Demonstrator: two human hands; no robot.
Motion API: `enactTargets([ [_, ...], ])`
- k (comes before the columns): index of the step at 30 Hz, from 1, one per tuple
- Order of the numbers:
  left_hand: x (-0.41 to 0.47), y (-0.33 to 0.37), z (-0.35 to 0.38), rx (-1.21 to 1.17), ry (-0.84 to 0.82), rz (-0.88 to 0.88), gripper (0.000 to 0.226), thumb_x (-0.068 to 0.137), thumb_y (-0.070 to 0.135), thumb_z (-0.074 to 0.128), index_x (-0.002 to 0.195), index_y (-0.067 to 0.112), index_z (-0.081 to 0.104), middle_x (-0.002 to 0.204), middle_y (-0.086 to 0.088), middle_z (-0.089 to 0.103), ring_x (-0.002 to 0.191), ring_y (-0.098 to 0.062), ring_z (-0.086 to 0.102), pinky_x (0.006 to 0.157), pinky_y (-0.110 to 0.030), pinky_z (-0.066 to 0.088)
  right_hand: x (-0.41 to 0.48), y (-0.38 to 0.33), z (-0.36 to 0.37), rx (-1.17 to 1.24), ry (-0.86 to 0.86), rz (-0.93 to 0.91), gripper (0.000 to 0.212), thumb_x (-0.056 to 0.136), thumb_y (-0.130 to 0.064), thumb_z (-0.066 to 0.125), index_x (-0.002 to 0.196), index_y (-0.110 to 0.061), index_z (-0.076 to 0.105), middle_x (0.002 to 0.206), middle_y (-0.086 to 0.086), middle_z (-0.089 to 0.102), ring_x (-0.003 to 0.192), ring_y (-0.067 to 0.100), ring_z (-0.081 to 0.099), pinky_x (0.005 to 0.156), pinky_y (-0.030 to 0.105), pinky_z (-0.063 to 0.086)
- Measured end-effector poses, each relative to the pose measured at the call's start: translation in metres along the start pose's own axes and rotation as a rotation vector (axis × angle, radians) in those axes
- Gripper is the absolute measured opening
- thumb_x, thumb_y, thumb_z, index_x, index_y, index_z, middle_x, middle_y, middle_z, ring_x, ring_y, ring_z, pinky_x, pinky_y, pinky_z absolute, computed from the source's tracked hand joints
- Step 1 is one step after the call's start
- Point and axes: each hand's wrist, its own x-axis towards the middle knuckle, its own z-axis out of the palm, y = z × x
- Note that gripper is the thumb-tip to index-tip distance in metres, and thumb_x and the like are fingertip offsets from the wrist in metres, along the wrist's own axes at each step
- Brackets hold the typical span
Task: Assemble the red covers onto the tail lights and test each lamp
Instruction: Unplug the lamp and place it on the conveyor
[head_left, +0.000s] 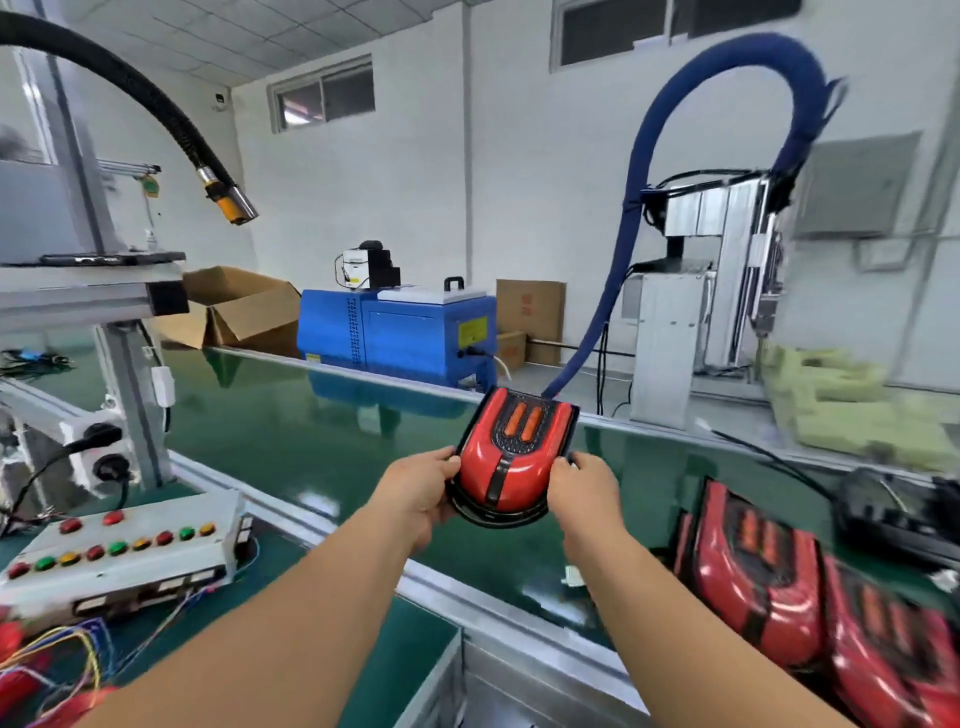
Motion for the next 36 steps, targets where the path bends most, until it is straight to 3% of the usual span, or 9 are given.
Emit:
enactTargets([
  [3, -0.009, -0.022, 0.023, 0.041, -0.037, -0.048, 0.025, 0.098, 0.005, 0.051, 0.117, 0.013, 0.064, 0.076, -0.001, 0.066, 0.054, -0.008, 0.06, 0.04, -0.015, 0.047, -0.01, 0.025, -0.024, 0.046, 0.075, 0.055, 0.024, 0.099, -0.013, 0.04, 0.076, -0.015, 0.046, 0.076, 0.002, 0.047, 0.07, 0.022, 0.041, 0.054, 0.03, 0.029],
  [6, -0.011, -0.038, 0.029, 0.078, -0.031, -0.077, 0.022, 0.098, 0.004, 0.051, 0.108, 0.014, 0.068, 0.066, 0.0, 0.068, 0.053, -0.01, 0.06, 0.037, -0.015, 0.046, -0.016, 0.04, -0.027, 0.037, 0.09, 0.146, 0.01, 0.1, -0.013, 0.038, 0.096, -0.012, 0.047, 0.097, 0.01, 0.05, 0.083, 0.024, 0.044, 0.069, 0.029, 0.034],
  [11, -0.007, -0.056, 0.04, 0.098, -0.035, -0.117, 0.022, 0.097, 0.004, 0.051, 0.107, 0.015, 0.067, 0.056, 0.003, 0.069, 0.042, -0.007, 0.061, 0.036, -0.015, 0.043, -0.023, 0.054, -0.034, 0.077, 0.165, 0.182, 0.016, 0.098, -0.007, 0.04, 0.099, 0.002, 0.053, 0.102, 0.018, 0.055, 0.07, 0.022, 0.05, 0.055, 0.028, 0.038],
  [15, 0.0, -0.07, 0.04, 0.08, -0.028, -0.133, 0.023, 0.096, 0.004, 0.054, 0.113, 0.011, 0.067, 0.068, -0.002, 0.072, 0.048, -0.009, 0.064, 0.039, -0.018, 0.046, -0.026, 0.056, -0.031, -0.061, 0.176, 0.138, 0.029, 0.099, -0.009, 0.036, 0.121, 0.001, 0.051, 0.123, 0.022, 0.054, 0.103, 0.036, 0.056, 0.085, 0.038, 0.047],
  [21, 0.011, -0.092, 0.025, 0.074, -0.009, -0.143, 0.019, 0.093, 0.004, 0.058, 0.107, 0.011, 0.069, 0.077, -0.008, 0.075, 0.063, -0.019, 0.071, 0.054, -0.028, 0.057, -0.036, 0.059, -0.018, -0.339, 0.09, 0.098, 0.04, 0.102, -0.024, 0.033, 0.137, -0.006, 0.04, 0.144, 0.012, 0.039, 0.116, 0.033, 0.053, 0.097, 0.041, 0.046],
  [23, 0.016, -0.1, 0.025, 0.1, -0.015, -0.124, 0.021, 0.091, 0.004, 0.061, 0.111, 0.009, 0.067, 0.094, -0.015, 0.073, 0.085, -0.028, 0.071, 0.08, -0.041, 0.059, -0.04, 0.063, -0.015, -0.428, 0.084, 0.05, 0.043, 0.102, -0.028, 0.033, 0.139, -0.005, 0.038, 0.151, 0.012, 0.031, 0.128, 0.033, 0.046, 0.103, 0.044, 0.042],
  [25, 0.019, -0.103, 0.025, 0.129, -0.02, -0.116, 0.023, 0.09, 0.004, 0.062, 0.112, 0.007, 0.067, 0.102, -0.017, 0.071, 0.094, -0.031, 0.069, 0.09, -0.046, 0.054, -0.044, 0.069, -0.012, -0.537, 0.071, 0.011, 0.055, 0.103, -0.034, 0.032, 0.148, -0.003, 0.027, 0.159, 0.013, 0.018, 0.145, 0.031, 0.023, 0.114, 0.045, 0.03],
  [28, 0.022, -0.103, 0.024, 0.172, -0.012, -0.115, 0.024, 0.091, 0.004, 0.062, 0.114, 0.004, 0.067, 0.106, -0.018, 0.07, 0.098, -0.032, 0.067, 0.094, -0.047, 0.053, -0.05, 0.078, -0.011, -0.614, 0.075, -0.018, 0.063, 0.103, -0.039, 0.026, 0.153, -0.003, 0.015, 0.164, 0.012, 0.005, 0.151, 0.027, 0.001, 0.119, 0.043, 0.017],
  [36, 0.014, -0.102, 0.026, 0.41, 0.011, 0.019, 0.025, 0.093, 0.012, 0.058, 0.114, 0.006, 0.07, 0.117, -0.011, 0.068, 0.113, -0.028, 0.062, 0.102, -0.042, 0.047, -0.065, 0.086, -0.009, -0.762, 0.132, -0.138, 0.063, 0.102, -0.041, 0.013, 0.154, -0.005, 0.013, 0.165, 0.007, 0.003, 0.152, 0.022, -0.006, 0.118, 0.041, 0.017],
])
